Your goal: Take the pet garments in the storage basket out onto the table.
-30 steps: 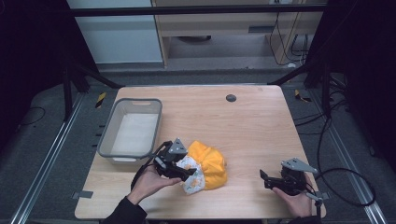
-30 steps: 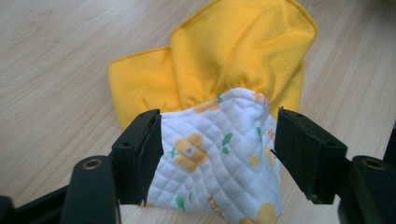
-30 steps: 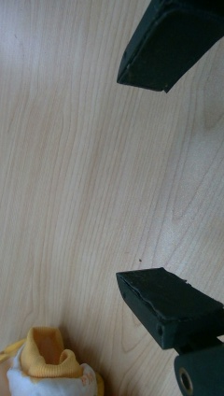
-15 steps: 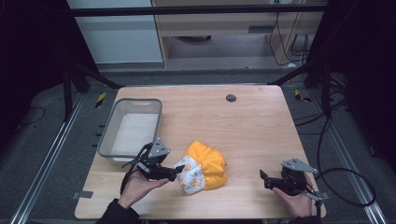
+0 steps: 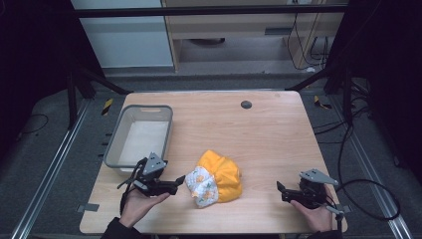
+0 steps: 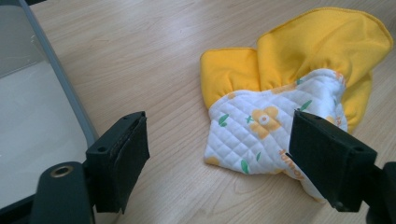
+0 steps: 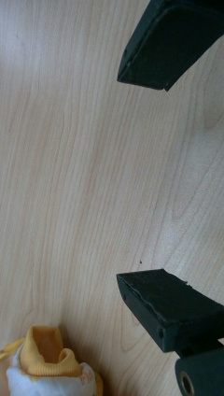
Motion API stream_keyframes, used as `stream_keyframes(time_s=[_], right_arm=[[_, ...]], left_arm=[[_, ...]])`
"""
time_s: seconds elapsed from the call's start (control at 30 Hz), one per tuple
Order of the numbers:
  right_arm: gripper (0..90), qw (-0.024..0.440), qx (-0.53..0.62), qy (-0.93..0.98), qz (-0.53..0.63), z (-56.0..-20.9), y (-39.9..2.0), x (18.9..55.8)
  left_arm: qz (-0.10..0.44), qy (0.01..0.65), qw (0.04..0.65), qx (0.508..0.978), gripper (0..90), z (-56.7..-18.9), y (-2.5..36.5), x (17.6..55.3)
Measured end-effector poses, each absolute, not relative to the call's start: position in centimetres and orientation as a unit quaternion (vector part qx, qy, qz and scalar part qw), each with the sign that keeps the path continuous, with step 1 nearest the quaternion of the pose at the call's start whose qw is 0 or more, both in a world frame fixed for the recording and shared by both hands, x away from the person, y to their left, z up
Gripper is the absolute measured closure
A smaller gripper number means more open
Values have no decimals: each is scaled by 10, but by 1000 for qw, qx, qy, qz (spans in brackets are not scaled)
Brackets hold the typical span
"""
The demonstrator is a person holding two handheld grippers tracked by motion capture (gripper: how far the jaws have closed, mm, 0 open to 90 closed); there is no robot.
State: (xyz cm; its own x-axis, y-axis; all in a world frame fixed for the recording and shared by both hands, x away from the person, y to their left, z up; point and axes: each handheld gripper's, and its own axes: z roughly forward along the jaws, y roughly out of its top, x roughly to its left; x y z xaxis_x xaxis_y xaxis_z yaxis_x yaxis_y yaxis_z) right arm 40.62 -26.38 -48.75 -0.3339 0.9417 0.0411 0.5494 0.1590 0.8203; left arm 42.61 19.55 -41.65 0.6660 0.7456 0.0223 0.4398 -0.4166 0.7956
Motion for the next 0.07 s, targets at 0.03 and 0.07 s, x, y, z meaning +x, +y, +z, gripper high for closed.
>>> stream_keyframes(time_s=[0.03, 0.07], right_arm=[[51, 252, 519, 718, 389, -488, -264, 406], [50, 252, 519, 718, 389, -488, -264, 406]], left_arm=[[191, 362, 401, 819, 196, -417, 197, 425], [192, 362, 403, 818, 195, -417, 197, 425]])
